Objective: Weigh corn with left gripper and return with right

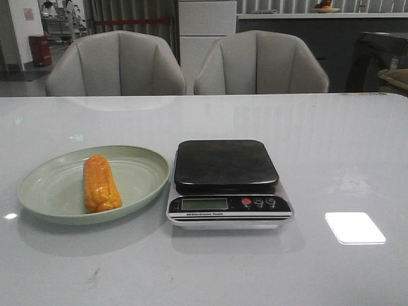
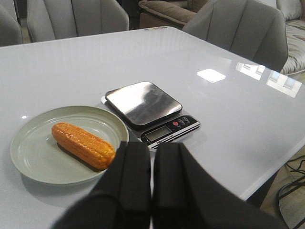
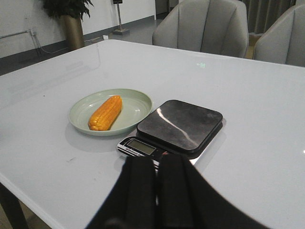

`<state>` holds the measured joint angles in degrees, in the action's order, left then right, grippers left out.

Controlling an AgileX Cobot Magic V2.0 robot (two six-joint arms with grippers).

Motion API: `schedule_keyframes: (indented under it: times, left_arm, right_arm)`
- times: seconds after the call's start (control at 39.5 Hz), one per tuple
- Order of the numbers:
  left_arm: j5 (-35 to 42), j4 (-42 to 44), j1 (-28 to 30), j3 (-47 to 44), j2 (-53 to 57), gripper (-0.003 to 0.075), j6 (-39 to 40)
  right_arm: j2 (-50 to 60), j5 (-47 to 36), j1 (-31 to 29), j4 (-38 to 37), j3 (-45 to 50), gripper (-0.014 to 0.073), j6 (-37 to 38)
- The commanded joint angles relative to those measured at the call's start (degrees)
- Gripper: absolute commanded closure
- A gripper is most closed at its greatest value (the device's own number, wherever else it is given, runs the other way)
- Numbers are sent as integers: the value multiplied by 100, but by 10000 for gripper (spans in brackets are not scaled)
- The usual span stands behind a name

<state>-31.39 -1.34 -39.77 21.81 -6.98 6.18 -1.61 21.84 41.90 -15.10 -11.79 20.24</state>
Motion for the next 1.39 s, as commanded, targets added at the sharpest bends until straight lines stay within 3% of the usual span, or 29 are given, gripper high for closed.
schedule_keyframes:
  times: [0.0,0.56,0.66,0.91,1.27,1.37]
  left_arm:
    - [455,-13,-12,164,-76,607,0]
    - [519,134,87,-213,-76,607,0]
    - [821,134,473,-439,-76,607,0]
    - [2477,134,1989,-1291,-52,607,0]
    - [3015,134,3716,-2247,844,607,0]
    - [3210,134,3968,-2406,856,607,0]
  right_arm:
    - [-62,-392,-33,-146,-154,448,-63]
    - [-62,-392,-33,-146,-154,448,-63]
    - [-62,-392,-33,-146,-154,448,-63]
    - [-62,-392,-33,-146,-154,448,-63]
    - [-62,-392,-33,-146,-154,448,-63]
    - [-62,-392,-33,-146,-154,448,-63]
